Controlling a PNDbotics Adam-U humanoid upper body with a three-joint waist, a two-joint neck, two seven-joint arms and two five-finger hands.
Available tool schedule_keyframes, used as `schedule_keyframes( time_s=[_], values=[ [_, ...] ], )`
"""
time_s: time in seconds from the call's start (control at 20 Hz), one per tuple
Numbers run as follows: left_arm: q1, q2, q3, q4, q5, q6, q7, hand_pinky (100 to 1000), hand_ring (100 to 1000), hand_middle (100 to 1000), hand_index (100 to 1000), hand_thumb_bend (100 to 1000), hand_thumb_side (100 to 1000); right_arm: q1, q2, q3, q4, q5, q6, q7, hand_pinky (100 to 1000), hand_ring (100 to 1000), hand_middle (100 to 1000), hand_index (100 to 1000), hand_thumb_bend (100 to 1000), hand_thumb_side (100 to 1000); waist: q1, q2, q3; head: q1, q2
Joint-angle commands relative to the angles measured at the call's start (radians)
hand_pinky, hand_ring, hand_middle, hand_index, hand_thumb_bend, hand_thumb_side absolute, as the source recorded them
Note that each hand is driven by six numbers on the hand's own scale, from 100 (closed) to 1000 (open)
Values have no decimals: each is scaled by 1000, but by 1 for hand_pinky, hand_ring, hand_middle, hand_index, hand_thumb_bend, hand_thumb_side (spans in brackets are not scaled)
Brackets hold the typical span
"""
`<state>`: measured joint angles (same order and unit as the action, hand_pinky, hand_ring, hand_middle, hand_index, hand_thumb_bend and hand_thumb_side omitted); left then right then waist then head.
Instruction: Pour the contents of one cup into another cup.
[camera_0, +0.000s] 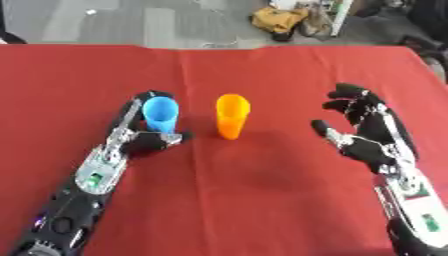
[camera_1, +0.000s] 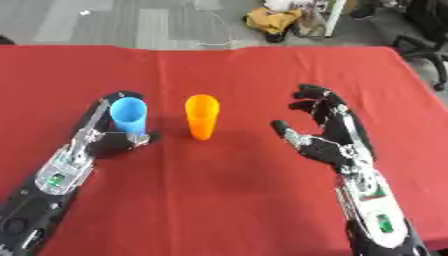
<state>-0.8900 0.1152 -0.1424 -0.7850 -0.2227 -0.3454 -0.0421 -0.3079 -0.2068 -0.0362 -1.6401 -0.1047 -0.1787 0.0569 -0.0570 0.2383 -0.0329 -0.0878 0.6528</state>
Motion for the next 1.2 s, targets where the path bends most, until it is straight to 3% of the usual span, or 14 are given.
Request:
schedule_keyframes(
  time_s=[0.05, 0.15, 0.25, 0.75, 1.2],
  values=[
    [-20, 10, 9, -1, -2, 1, -5, 350, 457, 512, 709, 667, 100, -11, -12, -4, -21, -6, 0, 2, 855, 679, 666, 788, 563, 100, 0, -15, -2, 3, -9],
    [-18, 10, 12, -6, 6, 1, 3, 309, 422, 480, 690, 582, 100, -10, -12, -4, -20, -6, 0, 3, 854, 677, 665, 789, 562, 100, 0, -16, -2, 2, -9],
    [-15, 13, 15, -20, 17, 1, 22, 294, 410, 468, 680, 557, 100, -10, -12, -4, -18, -6, 0, 2, 853, 677, 663, 789, 556, 100, 0, -17, -1, 3, -9],
    [25, 65, -4, -195, 54, 14, 76, 307, 421, 473, 682, 562, 100, -9, -41, -7, 54, 12, 7, -8, 831, 672, 656, 790, 486, 100, 15, -33, 38, -11, -6],
    [104, 69, -54, -377, 106, 40, 49, 311, 423, 473, 682, 567, 100, -71, -134, 60, 178, 29, -16, 26, 825, 686, 666, 799, 477, 100, 24, -47, 98, -36, -4]
  ],
)
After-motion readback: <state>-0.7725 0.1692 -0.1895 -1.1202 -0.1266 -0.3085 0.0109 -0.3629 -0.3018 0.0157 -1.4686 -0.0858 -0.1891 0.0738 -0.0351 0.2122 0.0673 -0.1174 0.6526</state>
